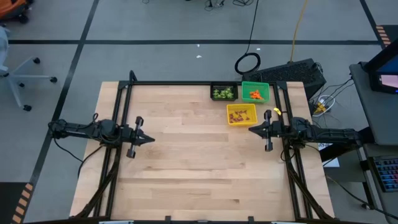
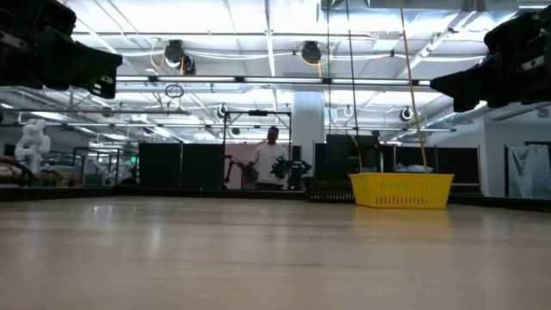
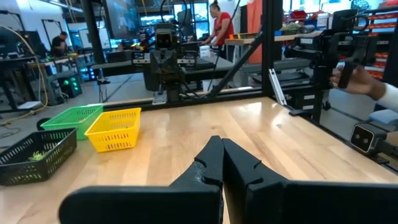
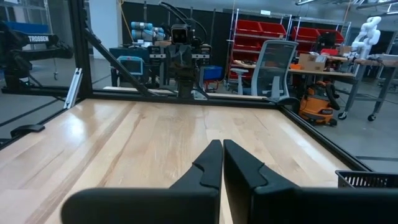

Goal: Sort Halloween decoration
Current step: Return to Home Position

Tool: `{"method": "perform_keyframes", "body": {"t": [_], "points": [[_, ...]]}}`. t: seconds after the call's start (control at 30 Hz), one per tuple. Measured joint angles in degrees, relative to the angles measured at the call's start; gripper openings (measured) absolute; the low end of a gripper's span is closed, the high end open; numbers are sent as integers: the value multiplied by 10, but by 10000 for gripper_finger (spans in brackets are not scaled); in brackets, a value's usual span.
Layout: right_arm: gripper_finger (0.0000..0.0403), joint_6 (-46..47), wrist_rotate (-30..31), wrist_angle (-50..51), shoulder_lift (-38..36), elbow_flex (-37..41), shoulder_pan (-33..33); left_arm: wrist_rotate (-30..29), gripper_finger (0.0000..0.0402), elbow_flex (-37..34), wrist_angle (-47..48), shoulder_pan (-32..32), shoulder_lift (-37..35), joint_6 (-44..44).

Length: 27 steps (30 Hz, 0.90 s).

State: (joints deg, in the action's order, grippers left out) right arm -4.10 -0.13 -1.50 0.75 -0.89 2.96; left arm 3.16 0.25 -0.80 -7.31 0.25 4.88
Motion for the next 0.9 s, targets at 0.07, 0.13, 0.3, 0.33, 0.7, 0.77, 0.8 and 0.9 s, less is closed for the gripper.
{"method": "perform_keyframes", "body": {"t": [0.07,0.13,0.3,0.33,0.7,0.77,0.8,0.9], "points": [[0,0,0,0,0,0,0,-1,0,0,0,0,0,1],[0,0,0,-1,0,0,0,-2,0,0,0,1,0,5],[0,0,1,-2,0,0,0,-10,0,0,-1,1,0,18],[0,0,1,-2,0,0,0,-19,0,0,-1,1,-1,19],[0,0,1,-3,0,0,0,-30,0,0,-1,7,-1,19],[0,0,1,-3,0,0,0,-30,0,0,-1,7,-1,21],[0,0,1,-3,0,0,0,-30,0,0,-1,7,-1,24],[0,0,1,-3,0,0,0,-30,0,0,-1,9,-1,44]]}}
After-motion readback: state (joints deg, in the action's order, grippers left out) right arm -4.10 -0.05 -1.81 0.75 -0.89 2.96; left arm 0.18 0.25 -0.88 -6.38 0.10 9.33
